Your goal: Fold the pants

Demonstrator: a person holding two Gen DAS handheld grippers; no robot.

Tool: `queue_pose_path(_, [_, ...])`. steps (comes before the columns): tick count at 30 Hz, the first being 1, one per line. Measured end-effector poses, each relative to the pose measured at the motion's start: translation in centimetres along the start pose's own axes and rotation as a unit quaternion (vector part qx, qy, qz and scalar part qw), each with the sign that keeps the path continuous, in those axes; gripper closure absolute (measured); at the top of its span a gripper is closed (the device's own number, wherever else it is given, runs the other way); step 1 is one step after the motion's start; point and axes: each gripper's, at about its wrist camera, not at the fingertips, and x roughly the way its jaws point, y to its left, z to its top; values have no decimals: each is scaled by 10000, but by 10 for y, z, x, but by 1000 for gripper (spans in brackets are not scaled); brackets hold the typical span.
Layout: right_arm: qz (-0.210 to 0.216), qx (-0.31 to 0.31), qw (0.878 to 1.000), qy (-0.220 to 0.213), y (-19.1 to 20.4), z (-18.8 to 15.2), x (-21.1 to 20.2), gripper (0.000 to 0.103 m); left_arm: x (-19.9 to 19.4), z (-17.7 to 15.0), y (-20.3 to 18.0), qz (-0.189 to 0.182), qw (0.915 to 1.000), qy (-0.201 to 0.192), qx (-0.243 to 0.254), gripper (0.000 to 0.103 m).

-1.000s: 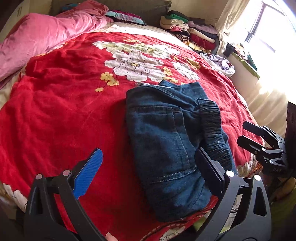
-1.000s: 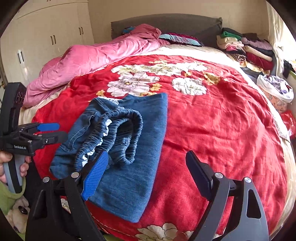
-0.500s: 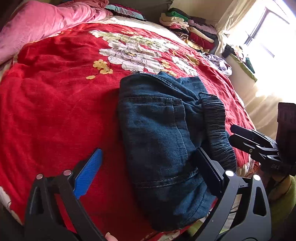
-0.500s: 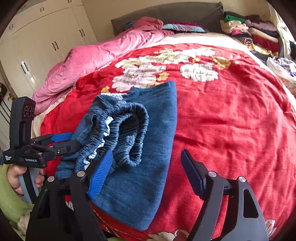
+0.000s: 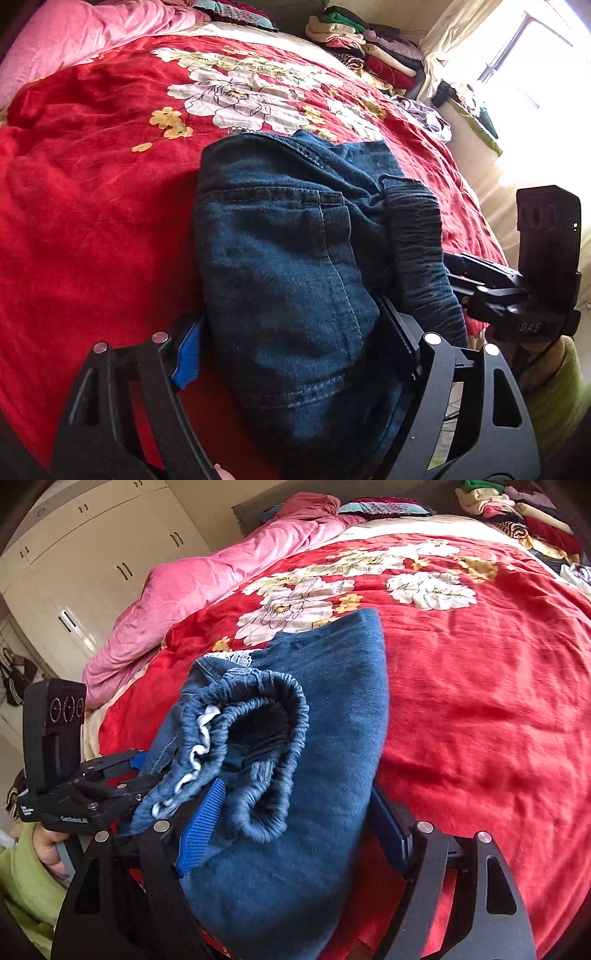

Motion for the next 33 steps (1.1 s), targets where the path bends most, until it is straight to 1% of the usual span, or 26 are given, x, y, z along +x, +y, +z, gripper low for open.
queue_pose_path(1, [7, -25, 10000, -6, 0, 0, 2, 28, 1, 1, 0, -11, 10000, 8, 0, 31])
queue_pose_path(2, [7, -51, 10000, 4, 0, 0, 4, 32, 3, 2, -1, -19, 10000, 9, 14, 32])
queue_pose_path(3, [19, -90, 10000, 5, 0, 1, 6, 37, 4, 3, -1, -32, 10000, 8, 13, 34])
queue_pose_path(4, [56, -133, 9999, -4, 1, 1, 6, 44, 5, 3, -1, -53, 10000, 11, 0, 39])
queue_pose_path(5, [124, -177, 9998, -13, 3, 1, 6, 48, 4, 3, -2, -88, 10000, -10, -23, 41])
queue_pose_path(7, [170, -293, 9994, -72, 7, 1, 5, 57, 3, 3, -4, -133, 9999, -38, -37, 49])
queue_pose_path(10, [147, -579, 9980, -226, 19, -2, 1, 62, -3, 1, -10, -153, 9998, -144, 52, 55])
queue_pose_path(15, [151, -808, 9956, -440, 33, 0, -15, 64, -18, 3, -19, -243, 9990, -351, 119, 59])
queue_pose_path(19, [98, -972, 9935, -585, 43, 9, -26, 64, -30, 10, -27, -244, 9981, -530, 219, 59])
queue_pose_path(26, [-11, -1230, 9888, -850, 51, 34, -35, 64, -42, 34, -34, -139, 9967, -738, 322, 59])
queue_pose_path(33, [-101, -1368, 9855, -998, 51, 61, -28, 64, -40, 64, -25, -37, 9960, -823, 348, 59])
